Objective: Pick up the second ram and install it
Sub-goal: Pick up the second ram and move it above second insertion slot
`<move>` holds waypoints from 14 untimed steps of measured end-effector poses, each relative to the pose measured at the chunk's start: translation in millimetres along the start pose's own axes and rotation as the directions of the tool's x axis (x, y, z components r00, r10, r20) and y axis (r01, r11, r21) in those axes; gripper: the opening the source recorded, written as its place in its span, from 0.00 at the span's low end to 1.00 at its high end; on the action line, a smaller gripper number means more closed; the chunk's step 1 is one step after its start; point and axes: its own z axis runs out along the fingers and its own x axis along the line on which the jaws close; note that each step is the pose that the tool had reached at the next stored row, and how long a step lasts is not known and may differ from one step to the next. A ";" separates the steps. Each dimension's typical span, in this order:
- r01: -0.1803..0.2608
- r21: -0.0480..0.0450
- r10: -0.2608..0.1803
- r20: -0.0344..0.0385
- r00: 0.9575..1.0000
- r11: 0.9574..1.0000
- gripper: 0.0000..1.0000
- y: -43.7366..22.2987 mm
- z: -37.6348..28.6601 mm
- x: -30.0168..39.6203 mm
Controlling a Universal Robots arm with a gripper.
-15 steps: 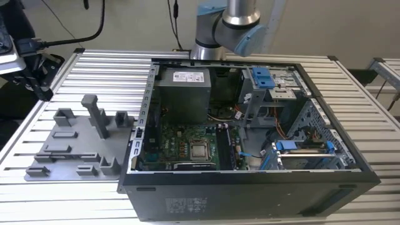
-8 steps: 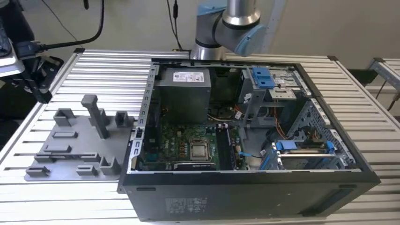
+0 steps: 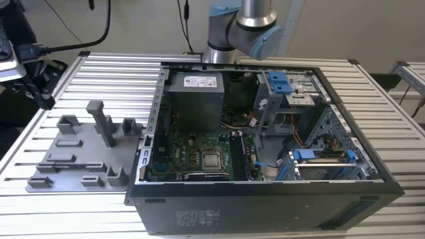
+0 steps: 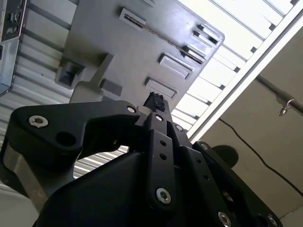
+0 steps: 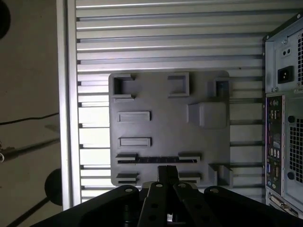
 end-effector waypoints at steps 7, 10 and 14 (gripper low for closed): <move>0.028 0.001 -0.028 -0.002 1.000 1.000 0.11 0.0 0.0 0.0; 0.067 0.002 -0.067 -0.004 0.998 0.998 0.11 0.0 -0.1 0.4; 0.129 0.003 -0.129 -0.006 0.992 0.992 0.11 -0.1 0.0 0.9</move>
